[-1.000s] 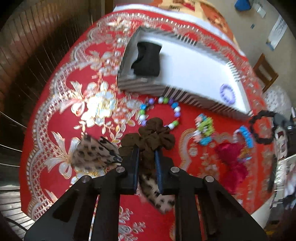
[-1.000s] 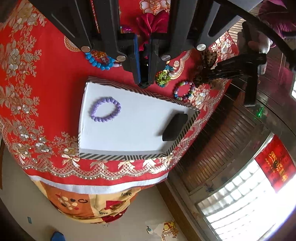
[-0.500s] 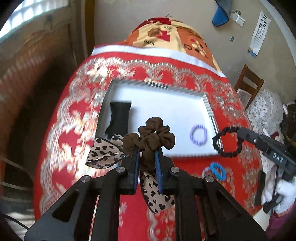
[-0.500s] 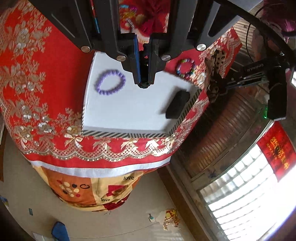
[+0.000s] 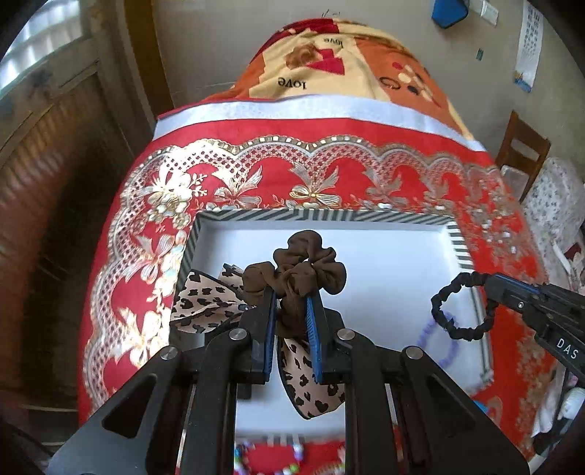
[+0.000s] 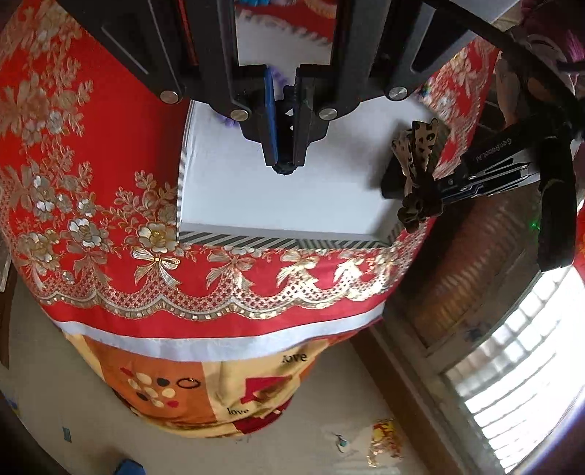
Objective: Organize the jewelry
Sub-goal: 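Carry both hair accessories over the tray and open both grippers, then raise both grippers out of the tray, then move the right gripper toward the blue bead bracelet and red bow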
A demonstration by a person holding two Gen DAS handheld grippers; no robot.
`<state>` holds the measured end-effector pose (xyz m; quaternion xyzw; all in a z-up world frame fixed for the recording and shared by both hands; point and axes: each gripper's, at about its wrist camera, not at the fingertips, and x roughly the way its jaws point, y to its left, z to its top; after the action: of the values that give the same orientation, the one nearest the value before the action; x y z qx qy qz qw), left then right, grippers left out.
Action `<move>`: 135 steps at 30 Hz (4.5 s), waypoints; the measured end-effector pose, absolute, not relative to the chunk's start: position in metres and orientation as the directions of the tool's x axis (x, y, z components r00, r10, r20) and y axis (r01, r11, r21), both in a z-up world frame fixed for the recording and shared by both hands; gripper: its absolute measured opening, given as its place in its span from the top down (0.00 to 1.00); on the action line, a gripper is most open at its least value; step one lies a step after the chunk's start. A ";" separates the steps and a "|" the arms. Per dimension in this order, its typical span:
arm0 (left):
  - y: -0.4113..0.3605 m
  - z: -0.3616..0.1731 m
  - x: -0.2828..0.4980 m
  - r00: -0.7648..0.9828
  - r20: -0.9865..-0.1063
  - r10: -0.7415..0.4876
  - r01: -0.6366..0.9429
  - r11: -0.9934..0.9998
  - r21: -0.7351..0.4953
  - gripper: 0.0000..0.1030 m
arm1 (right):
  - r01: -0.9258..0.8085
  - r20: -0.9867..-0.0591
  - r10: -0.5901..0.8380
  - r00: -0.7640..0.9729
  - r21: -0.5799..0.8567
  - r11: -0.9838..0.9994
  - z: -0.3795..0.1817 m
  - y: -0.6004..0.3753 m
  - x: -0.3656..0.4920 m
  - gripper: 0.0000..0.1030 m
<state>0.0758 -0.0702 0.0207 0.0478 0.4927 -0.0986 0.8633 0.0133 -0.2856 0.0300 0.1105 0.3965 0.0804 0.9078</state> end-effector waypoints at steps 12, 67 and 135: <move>-0.084 -0.028 0.138 0.432 -0.897 -0.089 0.198 0.980 -0.002 0.86 | 0.050 -0.759 0.164 0.630 0.250 0.967 -0.006 -0.310 0.090 0.93; -0.052 0.011 -0.054 0.515 -0.857 -0.013 0.065 0.998 0.024 0.51 | -0.005 -0.745 0.140 0.652 0.180 0.984 0.000 -0.266 -0.095 0.59; 0.013 -0.046 -0.073 0.353 -0.924 -0.150 -0.075 0.979 -0.188 0.51 | 0.034 -0.819 0.093 0.567 0.136 0.990 -0.057 -0.295 -0.137 0.49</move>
<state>-0.0732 0.0134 -0.0462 -0.0991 0.5685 -0.0231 0.8164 -0.1368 -0.2950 -0.0571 0.0680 0.4652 0.0166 0.8824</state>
